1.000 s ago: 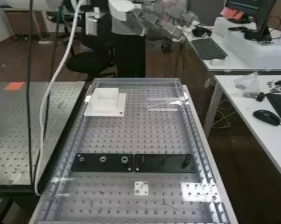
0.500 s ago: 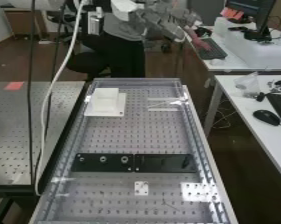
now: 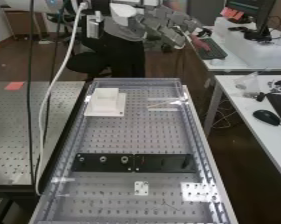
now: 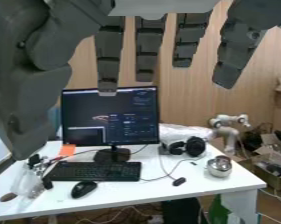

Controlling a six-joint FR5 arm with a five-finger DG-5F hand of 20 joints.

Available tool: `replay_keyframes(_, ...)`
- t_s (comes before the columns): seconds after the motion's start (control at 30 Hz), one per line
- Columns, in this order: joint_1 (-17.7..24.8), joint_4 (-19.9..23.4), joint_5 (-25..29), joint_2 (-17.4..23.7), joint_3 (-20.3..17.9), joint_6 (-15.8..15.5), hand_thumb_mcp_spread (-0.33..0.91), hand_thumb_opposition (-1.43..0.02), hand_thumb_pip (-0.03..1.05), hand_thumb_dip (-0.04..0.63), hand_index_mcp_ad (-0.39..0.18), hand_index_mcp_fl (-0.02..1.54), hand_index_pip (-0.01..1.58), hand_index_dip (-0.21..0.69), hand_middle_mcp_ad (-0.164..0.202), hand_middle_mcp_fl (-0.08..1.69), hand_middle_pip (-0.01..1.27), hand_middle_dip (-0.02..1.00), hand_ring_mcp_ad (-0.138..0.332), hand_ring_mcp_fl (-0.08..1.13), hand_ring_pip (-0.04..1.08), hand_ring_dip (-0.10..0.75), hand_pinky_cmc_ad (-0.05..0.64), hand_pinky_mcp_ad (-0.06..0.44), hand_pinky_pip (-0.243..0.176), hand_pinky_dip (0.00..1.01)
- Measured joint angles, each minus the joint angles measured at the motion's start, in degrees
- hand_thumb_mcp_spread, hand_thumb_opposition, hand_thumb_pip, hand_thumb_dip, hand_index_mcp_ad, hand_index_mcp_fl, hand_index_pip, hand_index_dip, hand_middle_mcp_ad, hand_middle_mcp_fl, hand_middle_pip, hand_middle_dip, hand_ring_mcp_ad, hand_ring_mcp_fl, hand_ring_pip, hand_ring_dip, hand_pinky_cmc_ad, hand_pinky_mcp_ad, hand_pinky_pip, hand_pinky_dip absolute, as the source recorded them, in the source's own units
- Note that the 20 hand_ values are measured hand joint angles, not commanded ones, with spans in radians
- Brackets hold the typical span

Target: Grab the chopstick and place it in the clear container

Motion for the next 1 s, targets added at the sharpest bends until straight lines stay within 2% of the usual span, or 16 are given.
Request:
replay_keyframes(0.13,-0.10,-0.31,-0.86,-0.27,0.56,-0.31,0.24,-0.74,0.43,0.143,-0.187,0.44,0.06,0.314,0.005,0.20,0.11,0.30,0.117,0.03,0.12,0.185,0.510,0.380,0.003,0.18)
replay_keyframes(0.17,-0.10,-0.40,-1.34,-0.38,0.74,-0.38,0.24,-0.74,0.43,0.143,-0.201,0.44,0.06,0.314,-0.002,0.20,0.11,0.30,0.112,0.03,0.12,0.185,0.510,0.380,0.003,0.18)
replay_keyframes(0.27,-0.12,-0.73,-1.20,-0.70,1.26,-0.42,0.24,-0.74,0.43,0.143,-0.187,0.44,0.06,0.314,0.005,0.20,0.11,0.30,0.115,0.03,0.12,0.185,0.510,0.380,0.003,0.18)
replay_keyframes(0.6,-0.30,-1.39,-2.41,-1.45,1.95,0.25,0.24,-0.74,0.43,0.143,-0.190,0.44,0.05,0.297,0.000,0.22,0.11,0.29,0.113,0.05,0.12,0.185,0.510,0.380,0.003,0.18)
replay_keyframes(1.0,-0.04,-1.52,-1.70,-1.87,2.47,0.06,0.25,-0.74,0.43,0.143,-0.187,0.44,0.05,0.297,0.005,0.22,0.11,0.29,0.115,0.05,0.12,0.185,0.510,0.380,0.003,0.18)
